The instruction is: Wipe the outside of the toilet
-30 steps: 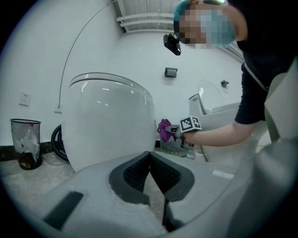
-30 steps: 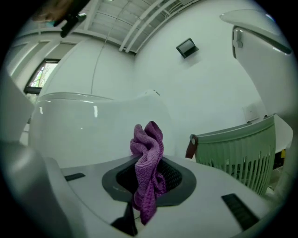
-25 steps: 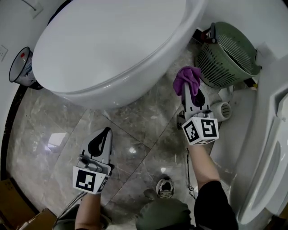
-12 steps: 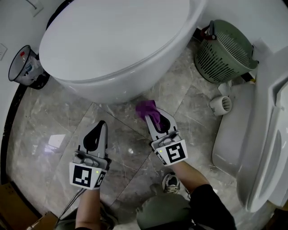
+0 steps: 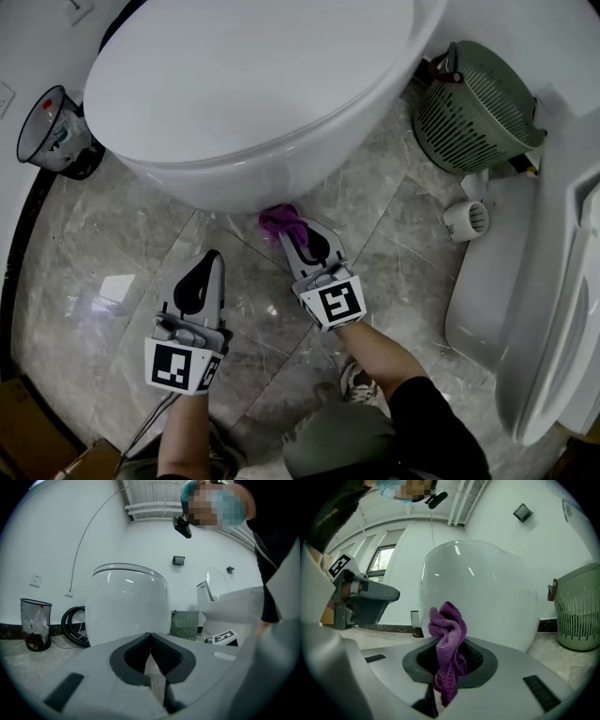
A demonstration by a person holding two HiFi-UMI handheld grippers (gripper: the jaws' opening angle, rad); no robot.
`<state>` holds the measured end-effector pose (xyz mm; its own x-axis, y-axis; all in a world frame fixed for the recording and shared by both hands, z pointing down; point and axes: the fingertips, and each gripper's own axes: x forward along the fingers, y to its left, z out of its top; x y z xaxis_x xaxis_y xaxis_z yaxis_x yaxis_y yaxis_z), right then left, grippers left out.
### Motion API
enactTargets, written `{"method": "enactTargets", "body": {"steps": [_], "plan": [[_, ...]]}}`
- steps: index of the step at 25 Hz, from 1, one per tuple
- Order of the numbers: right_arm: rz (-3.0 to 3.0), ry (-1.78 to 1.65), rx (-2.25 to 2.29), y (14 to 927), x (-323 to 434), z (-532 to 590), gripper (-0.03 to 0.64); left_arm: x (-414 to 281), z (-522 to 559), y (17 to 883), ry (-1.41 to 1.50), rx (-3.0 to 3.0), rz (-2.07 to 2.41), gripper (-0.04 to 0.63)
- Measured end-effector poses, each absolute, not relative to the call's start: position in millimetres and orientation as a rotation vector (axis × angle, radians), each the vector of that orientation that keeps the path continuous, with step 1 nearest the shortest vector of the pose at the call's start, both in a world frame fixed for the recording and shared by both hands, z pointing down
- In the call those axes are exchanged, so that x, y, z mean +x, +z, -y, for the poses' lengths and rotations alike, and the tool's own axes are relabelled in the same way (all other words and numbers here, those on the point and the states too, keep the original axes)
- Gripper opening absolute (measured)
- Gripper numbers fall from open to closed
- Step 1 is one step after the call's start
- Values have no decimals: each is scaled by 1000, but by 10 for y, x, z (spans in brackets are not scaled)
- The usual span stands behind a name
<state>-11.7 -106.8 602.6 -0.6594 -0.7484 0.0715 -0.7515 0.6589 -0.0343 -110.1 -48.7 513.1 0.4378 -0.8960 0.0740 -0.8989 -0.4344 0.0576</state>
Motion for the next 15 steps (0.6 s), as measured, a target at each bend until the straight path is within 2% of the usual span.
{"method": "enactTargets", "body": {"steps": [15], "plan": [[2605,170,1681,6096,1248,2091,66,-680,535,5412,147,2558,1546,7]]}}
